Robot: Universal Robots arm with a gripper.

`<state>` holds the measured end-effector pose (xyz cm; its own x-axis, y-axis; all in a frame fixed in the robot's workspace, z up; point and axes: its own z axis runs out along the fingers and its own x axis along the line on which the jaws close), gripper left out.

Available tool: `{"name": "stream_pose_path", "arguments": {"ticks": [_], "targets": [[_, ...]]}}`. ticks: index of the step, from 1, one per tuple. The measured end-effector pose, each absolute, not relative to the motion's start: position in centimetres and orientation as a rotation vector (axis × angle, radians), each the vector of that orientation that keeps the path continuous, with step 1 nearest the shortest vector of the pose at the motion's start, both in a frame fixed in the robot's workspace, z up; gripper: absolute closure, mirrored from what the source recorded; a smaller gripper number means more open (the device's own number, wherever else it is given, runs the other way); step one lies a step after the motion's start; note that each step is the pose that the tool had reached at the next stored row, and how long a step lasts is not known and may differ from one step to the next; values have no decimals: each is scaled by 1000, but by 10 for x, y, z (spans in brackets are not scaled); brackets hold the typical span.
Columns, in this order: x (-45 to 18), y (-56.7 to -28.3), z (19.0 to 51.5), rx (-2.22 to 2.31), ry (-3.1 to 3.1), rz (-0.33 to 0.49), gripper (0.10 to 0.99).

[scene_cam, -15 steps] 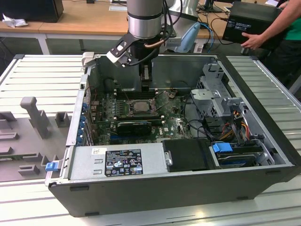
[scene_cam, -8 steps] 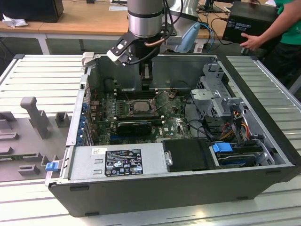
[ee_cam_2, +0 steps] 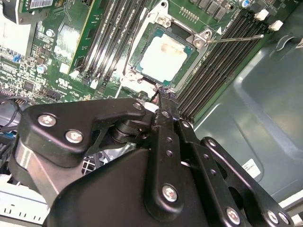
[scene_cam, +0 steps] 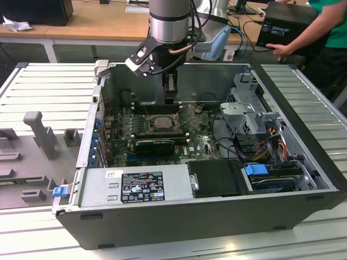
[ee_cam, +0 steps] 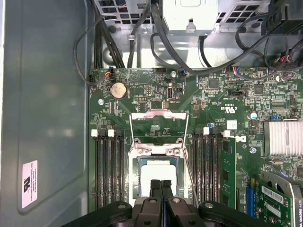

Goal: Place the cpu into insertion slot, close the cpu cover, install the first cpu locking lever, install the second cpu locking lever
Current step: 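Close the cpu cover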

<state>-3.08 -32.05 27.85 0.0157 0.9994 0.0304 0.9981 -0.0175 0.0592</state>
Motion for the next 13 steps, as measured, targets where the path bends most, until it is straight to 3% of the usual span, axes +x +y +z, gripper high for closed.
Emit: {"name": "stream_pose_path", "arguments": {"ticks": [13], "targets": [[-20, -320, 278, 2224, 2187, 99, 980]]}}
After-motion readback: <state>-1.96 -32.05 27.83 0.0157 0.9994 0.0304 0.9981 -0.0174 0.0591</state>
